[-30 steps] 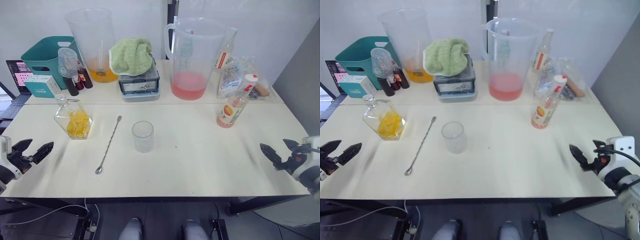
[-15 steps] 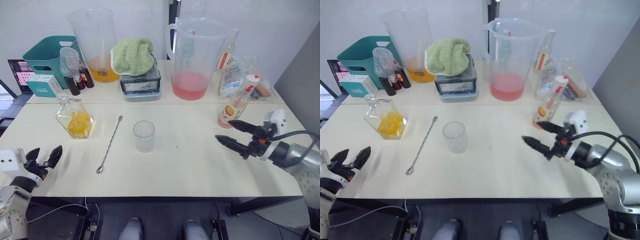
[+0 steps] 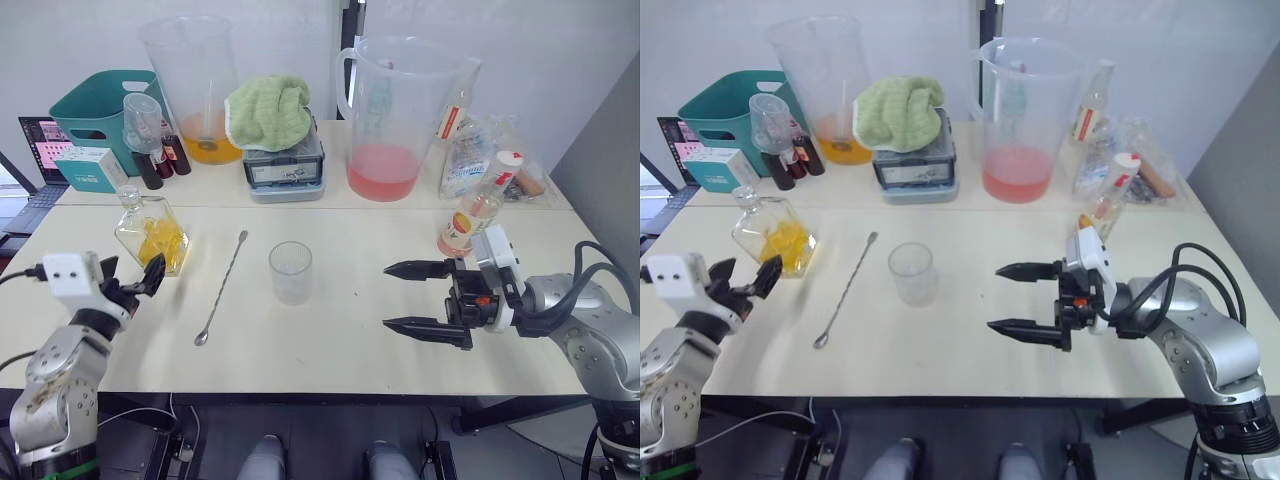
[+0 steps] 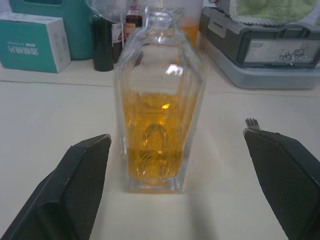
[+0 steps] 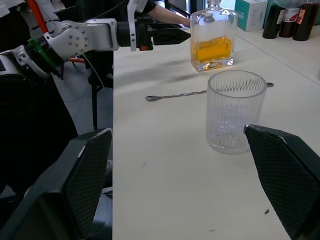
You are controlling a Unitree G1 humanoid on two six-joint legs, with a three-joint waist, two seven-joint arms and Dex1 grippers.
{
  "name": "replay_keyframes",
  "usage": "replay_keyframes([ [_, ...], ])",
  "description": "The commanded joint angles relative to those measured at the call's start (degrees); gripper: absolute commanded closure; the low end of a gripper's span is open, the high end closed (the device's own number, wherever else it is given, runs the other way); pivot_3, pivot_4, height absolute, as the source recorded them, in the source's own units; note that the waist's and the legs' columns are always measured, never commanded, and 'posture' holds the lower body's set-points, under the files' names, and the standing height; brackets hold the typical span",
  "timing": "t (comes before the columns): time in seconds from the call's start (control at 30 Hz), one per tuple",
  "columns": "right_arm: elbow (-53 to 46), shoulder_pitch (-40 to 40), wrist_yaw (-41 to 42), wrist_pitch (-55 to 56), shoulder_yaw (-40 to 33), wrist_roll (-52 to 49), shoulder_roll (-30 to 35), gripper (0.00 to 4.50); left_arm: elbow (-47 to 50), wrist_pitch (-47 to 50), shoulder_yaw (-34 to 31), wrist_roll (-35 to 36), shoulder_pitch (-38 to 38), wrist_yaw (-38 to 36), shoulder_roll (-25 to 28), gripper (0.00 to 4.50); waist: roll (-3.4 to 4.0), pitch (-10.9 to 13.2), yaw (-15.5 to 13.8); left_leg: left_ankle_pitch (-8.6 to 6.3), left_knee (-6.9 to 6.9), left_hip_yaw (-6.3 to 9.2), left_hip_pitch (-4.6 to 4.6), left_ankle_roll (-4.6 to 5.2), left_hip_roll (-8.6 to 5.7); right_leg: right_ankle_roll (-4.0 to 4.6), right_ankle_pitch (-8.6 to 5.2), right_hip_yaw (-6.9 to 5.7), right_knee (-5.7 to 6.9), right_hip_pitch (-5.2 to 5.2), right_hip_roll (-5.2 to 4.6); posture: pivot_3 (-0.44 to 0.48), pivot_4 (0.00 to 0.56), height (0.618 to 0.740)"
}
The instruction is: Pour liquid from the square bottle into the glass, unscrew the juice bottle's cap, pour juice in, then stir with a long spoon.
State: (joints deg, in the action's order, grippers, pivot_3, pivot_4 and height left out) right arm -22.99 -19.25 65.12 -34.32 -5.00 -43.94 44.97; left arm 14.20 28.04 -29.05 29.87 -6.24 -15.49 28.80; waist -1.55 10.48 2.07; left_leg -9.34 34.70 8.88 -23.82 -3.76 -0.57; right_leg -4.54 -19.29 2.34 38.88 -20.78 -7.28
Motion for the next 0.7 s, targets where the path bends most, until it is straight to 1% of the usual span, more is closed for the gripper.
replay_keyframes([
  [0.03, -2.38, -0.26, -0.31, 1.25, -0.65, -0.19, 0.0, 0.02, 1.9, 2.62, -0.36, -0.36, -2.16, 2.59, 1.41, 0.0, 0.0, 0.0, 0.21, 0.0, -0.01, 0.0, 0.01, 0.0, 0.0, 0.0, 0.0, 0.0, 0.0, 0.0, 0.0, 0.0, 0.15, 0.74],
  [0.13, -3.86, 0.3, -1.44, 1.01, -1.0, -0.7, -0.4, 0.02, 0.77, 6.21, -0.21, -0.27, -5.67, 4.58, 2.49, 0.0, 0.0, 0.0, 0.26, 0.0, -0.01, 0.04, 0.01, 0.01, 0.02, 0.0, 0.0, -0.01, 0.01, -0.01, 0.05, 0.0, 0.15, 0.74],
  [0.2, -4.25, 0.47, -1.86, 0.94, -1.1, -0.81, -0.55, 0.02, 0.57, 7.59, -0.04, -0.69, -6.62, 5.1, 2.91, 0.0, -0.01, 0.0, 0.26, 0.0, 0.0, 0.04, 0.01, 0.01, 0.02, 0.0, 0.0, -0.01, 0.01, -0.01, 0.06, 0.0, 0.15, 0.74],
  [0.47, -4.81, 1.88, -3.78, 1.39, -1.92, -0.23, -0.57, 0.02, 2.57, 10.35, -0.05, -0.59, -6.07, 4.9, 3.92, 0.0, -0.01, 0.01, 0.18, 0.0, 0.01, 0.02, 0.0, 0.01, 0.02, 0.0, 0.0, 0.01, 0.0, 0.0, 0.06, 0.0, 0.15, 0.74],
  [0.57, -5.2, 1.97, -4.56, 1.3, -1.76, -0.41, -0.85, 0.02, 1.55, 10.24, 0.33, -1.59, -6.06, 4.49, 4.67, 0.0, -0.01, 0.01, 0.18, 0.0, 0.0, 0.03, 0.0, 0.01, 0.02, 0.0, 0.0, 0.01, 0.0, -0.01, 0.06, 0.0, 0.15, 0.74],
  [0.7, -6.15, 2.36, -5.59, 1.11, -1.67, -0.64, -1.05, 0.02, -2.41, 10.59, 1.4, -2.54, -9.38, 4.21, 6.15, 0.0, -0.01, 0.01, 0.1, 0.0, 0.0, 0.03, 0.0, 0.01, 0.02, 0.0, 0.0, 0.0, 0.0, -0.01, 0.06, 0.0, 0.15, 0.74],
])
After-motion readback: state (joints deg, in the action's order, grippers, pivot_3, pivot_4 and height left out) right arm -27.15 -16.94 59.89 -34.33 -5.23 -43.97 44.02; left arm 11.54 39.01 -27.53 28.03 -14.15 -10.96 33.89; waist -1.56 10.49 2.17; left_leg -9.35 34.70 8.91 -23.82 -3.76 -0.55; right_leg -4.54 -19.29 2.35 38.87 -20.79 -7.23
